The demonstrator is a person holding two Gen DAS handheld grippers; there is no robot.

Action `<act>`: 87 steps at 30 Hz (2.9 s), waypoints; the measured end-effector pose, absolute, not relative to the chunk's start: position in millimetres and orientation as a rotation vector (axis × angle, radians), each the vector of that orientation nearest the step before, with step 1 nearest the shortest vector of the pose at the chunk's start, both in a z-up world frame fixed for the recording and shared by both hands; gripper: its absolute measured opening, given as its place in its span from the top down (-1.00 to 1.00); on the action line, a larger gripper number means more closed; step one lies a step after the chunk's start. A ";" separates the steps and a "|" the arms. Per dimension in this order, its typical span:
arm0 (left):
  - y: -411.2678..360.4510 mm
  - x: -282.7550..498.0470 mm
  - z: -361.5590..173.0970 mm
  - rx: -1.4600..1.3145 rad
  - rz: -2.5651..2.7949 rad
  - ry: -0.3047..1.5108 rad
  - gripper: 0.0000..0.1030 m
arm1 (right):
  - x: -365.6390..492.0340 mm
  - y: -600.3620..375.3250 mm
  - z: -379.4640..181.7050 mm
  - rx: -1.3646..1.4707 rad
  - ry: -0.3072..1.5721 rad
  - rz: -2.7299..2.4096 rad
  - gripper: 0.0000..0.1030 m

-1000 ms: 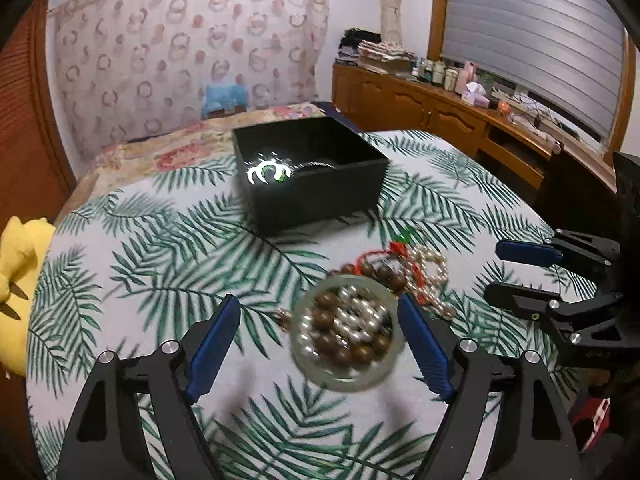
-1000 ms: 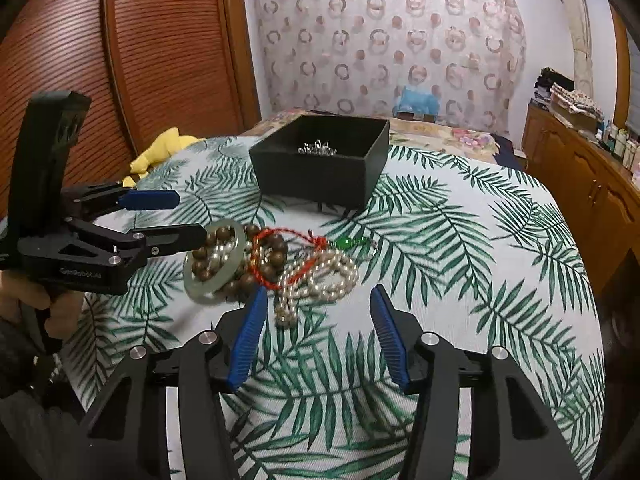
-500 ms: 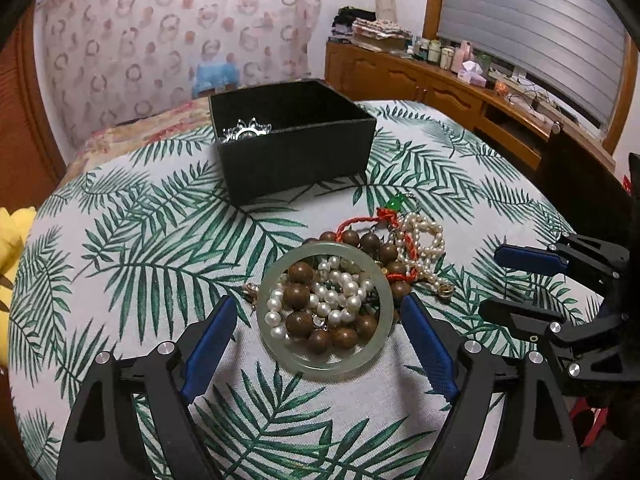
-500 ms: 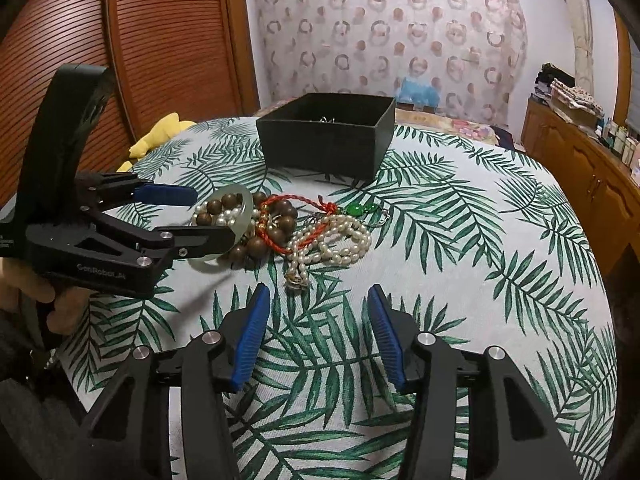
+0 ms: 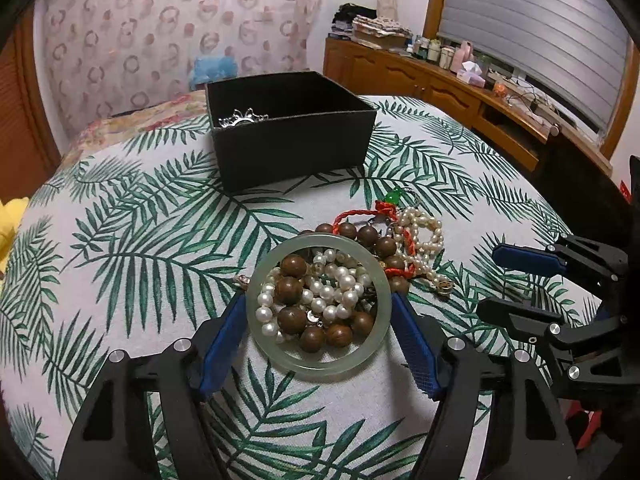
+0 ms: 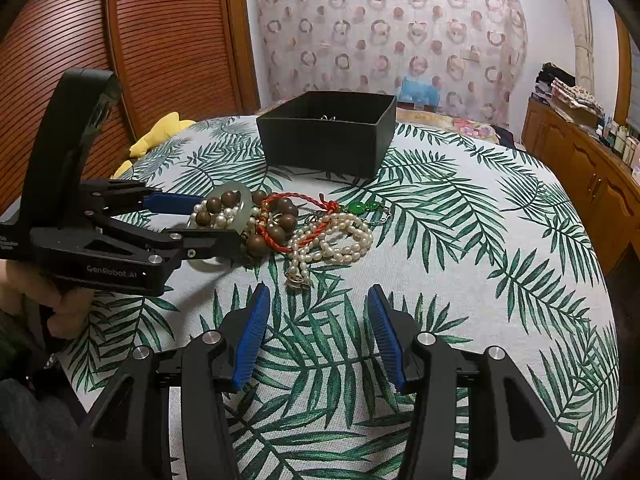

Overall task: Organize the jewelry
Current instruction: 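Move the left tool to the jade bangle and grasp it, then lift the jade bangle with the left tool while the right tool grasps the pearl strand, then carry the jade bangle into the box with the left tool while the right tool lowers the pearls in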

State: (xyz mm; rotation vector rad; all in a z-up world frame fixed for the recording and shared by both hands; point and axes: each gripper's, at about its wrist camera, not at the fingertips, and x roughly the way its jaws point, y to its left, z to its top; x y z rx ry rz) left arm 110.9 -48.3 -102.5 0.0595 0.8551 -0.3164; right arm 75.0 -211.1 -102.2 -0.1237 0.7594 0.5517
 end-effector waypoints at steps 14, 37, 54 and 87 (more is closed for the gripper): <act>-44.6 83.0 -75.2 0.046 -0.310 0.759 -0.34 | 81.1 -209.8 -98.3 -0.161 0.764 0.555 0.25; -37.6 72.8 -72.0 0.028 -0.313 0.738 -0.34 | 147.3 -209.1 -98.1 -0.209 0.831 0.516 0.49; -34.6 73.3 -73.5 0.021 -0.308 0.739 -0.34 | 139.9 -200.3 -98.7 -0.264 0.820 0.534 0.88; -19.8 76.7 -5.3 0.052 -0.275 0.587 -0.34 | 120.5 -208.5 82.6 -0.257 0.474 0.556 0.88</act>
